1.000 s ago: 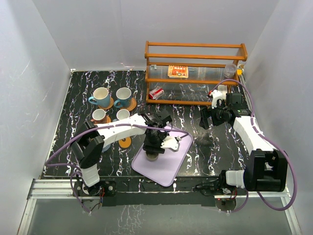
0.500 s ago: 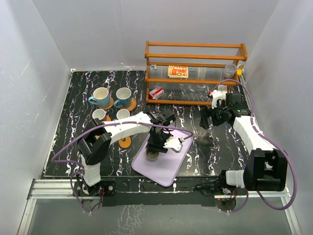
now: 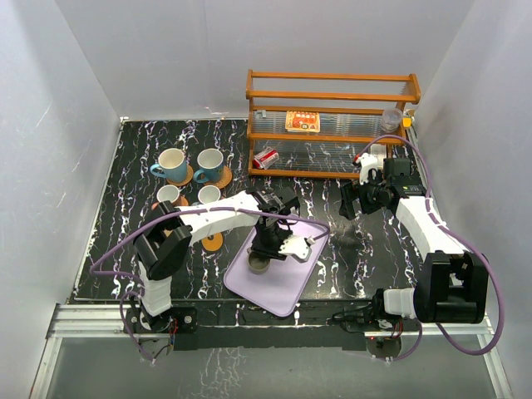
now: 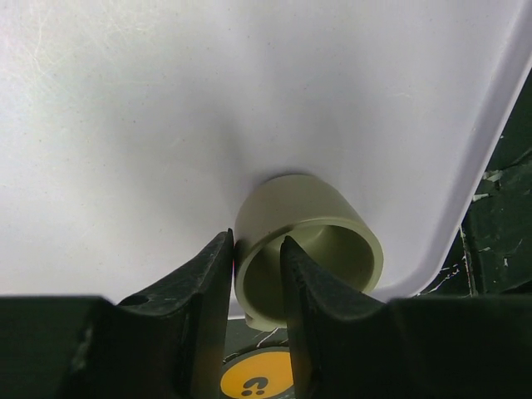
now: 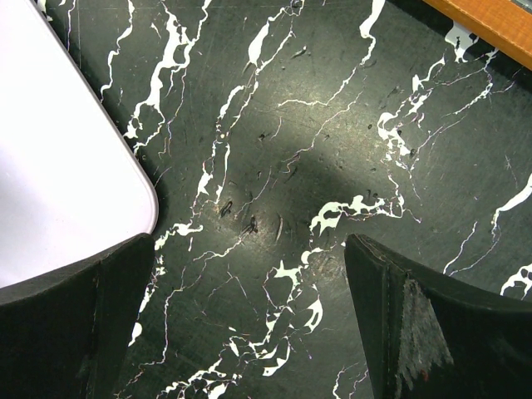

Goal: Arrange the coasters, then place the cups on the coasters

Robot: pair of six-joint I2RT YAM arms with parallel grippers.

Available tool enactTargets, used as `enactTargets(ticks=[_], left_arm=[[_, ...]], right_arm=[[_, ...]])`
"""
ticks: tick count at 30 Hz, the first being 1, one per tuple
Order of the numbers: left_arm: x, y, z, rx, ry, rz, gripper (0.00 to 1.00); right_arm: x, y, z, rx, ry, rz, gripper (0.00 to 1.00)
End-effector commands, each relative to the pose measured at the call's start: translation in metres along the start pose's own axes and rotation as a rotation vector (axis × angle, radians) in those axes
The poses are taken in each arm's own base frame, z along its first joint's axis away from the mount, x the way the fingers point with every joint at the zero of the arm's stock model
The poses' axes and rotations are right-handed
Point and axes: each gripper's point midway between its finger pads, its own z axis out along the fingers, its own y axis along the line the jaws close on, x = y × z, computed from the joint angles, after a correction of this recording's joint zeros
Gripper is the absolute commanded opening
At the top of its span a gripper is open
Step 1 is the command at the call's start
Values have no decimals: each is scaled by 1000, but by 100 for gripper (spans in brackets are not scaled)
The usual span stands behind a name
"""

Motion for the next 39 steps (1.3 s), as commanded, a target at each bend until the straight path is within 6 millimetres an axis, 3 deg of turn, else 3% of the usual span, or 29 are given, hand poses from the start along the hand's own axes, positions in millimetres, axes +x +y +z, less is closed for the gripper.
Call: enactTargets(ticks=[1,12,18,24,32,39], left_arm=[[-13,-3,-5,23,-44,5,27],[-8,-4,-16,-7,-1,-44,6],[-7,5,-45,-74,-46,-104,0],[11,15,-84,-152,-134,-203,0],[70,14,-118,-262,-172,-330,0],[119,3,-122,-327,-181,-418,0]], right_arm=[[-11,-5,-2,12,-35,-28,98],[-10,-5,-2,14,-36,-28,98],[-10,-5,-2,15,-36,-28,98],[-10,-5,-2,18,-36,-29,98],[-11,-6,-2,20,-34,-29,98],[-10,-6,-1,15,-33,-27,98]])
